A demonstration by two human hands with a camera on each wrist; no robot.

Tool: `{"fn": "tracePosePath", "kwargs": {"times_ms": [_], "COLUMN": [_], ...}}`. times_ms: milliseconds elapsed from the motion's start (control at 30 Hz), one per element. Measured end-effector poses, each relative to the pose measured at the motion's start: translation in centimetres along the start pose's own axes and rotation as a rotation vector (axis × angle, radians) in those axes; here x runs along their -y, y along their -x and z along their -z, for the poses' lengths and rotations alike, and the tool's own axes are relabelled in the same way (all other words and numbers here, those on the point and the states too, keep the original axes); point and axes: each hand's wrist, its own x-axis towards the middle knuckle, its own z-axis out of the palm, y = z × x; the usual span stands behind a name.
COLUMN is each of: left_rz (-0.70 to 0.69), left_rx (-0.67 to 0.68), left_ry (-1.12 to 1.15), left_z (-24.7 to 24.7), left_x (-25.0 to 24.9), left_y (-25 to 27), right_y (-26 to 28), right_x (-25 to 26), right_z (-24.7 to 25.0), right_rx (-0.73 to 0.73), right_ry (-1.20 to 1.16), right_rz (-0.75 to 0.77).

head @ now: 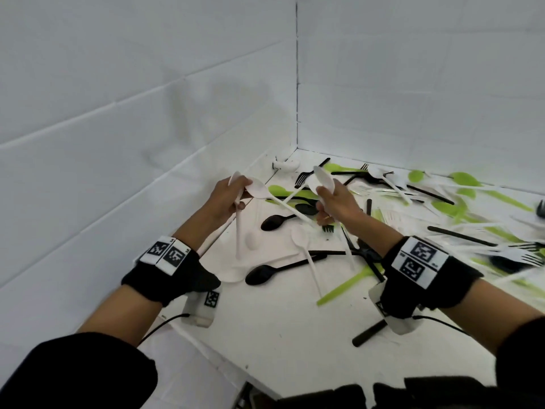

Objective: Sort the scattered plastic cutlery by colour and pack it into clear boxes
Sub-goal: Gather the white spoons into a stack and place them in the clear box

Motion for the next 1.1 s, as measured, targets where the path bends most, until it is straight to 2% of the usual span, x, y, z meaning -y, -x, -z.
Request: {"fn": "tracePosePath", "kwargs": {"times_ms": [167, 233, 333, 467, 567, 700, 900, 1000, 1100], "left_rz": [-0.02, -0.036, -0.052, -0.022, -0.037, -0.062, 0.073, 0.157, 0.152], "left_rx": [-0.076, -0.081, -0.066, -0.005, 0.029, 0.106, 0.341, 0.387, 0.382], "left_ry": [0.091, 0.097, 0.044, 0.076, -0.083, -0.376, -1.13, -1.297, -1.305], "left_z": [0.7, 0.5, 0.7, 1.4, 1.9, 2.5, 4.4, 5.4, 6.0], "left_x": [-0.3, -0.4, -0.5, -0.3, -0.2, 0.0, 2.6, 4.2, 4.7], "left_y": [-0.1, -0.1, 0.4, 1.4, 2.2, 3.0, 4.3, 4.8, 5.3], "right_y": [0.0, 0.0, 0.0, 0.5, 0.8, 0.5, 0.7, 0.8, 1.1], "right_x": [-1.3, -1.9, -2.6, -3.0, -3.4, -3.4, -1.5, 0.3, 1.6], "right_z": [-1.9, -2.0, -1.9, -2.2, -2.4, -2.4, -2.9, -3.3, -3.7], "right_rx": [0.182, 0.209, 0.226, 0.259, 0.246, 0.186, 0.016, -0.011, 0.055], "right_ry": [0.192, 0.256, 0.412, 0.803, 0.958, 0.877, 0.529, 0.362, 0.216], "right_rz": [-0.135, -0.147, -0.097, 0.005, 0.059, 0.04, 0.144, 0.154, 0.198]}}
